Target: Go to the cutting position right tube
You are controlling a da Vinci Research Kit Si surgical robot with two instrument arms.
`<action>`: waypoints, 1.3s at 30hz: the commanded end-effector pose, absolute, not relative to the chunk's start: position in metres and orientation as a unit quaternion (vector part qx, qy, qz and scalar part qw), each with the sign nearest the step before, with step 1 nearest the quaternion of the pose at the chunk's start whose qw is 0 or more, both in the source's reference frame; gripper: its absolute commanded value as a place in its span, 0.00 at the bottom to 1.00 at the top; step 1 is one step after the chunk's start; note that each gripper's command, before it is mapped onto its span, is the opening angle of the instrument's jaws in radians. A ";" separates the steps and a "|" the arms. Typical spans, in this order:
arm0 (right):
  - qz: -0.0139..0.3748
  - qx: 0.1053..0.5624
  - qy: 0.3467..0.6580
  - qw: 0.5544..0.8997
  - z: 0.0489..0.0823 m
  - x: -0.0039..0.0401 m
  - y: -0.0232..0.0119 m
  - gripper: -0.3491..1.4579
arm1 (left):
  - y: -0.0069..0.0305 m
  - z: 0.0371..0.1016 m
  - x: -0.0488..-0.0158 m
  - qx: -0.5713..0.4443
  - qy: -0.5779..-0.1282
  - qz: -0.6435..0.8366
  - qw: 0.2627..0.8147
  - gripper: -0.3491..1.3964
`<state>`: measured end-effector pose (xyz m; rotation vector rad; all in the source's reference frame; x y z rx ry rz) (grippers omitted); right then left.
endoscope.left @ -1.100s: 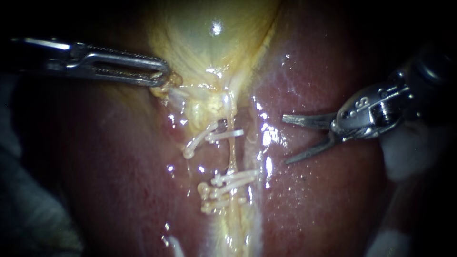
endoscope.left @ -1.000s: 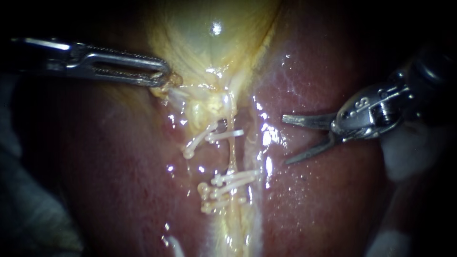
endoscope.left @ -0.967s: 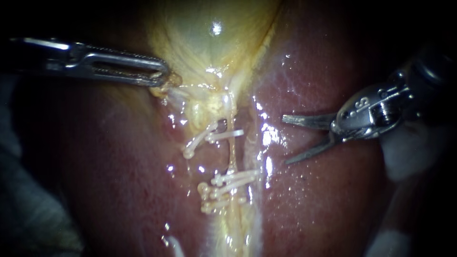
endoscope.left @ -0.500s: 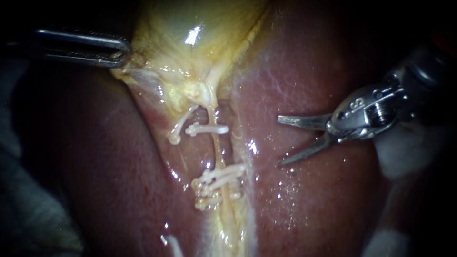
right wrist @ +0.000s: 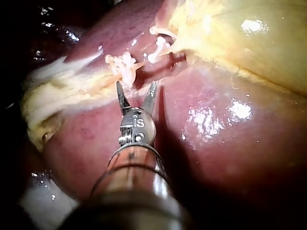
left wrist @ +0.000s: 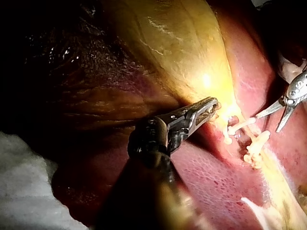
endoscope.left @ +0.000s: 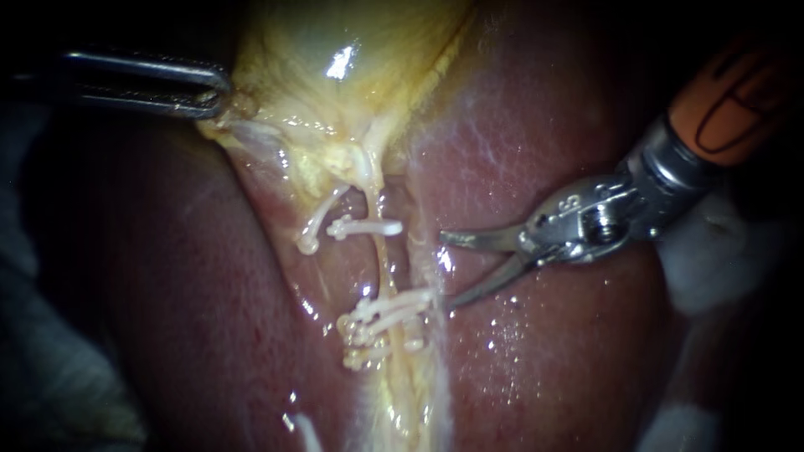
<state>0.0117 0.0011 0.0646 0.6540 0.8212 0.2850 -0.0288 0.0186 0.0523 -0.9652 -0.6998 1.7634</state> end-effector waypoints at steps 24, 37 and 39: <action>0.156 0.420 0.440 0.778 0.0688 0.0186 -0.0001 0.96 | 0.0186 0.0522 -0.0288 -0.396 -0.288 0.723 0.488 0.00; 0.153 0.424 0.456 0.767 0.0694 0.0215 -0.0004 0.94 | 0.0186 0.0522 -0.0290 -0.395 -0.288 0.723 0.488 0.00; 0.152 0.424 0.456 0.767 0.0696 0.0216 -0.0006 0.93 | 0.0186 0.0522 -0.0290 -0.395 -0.288 0.723 0.488 0.00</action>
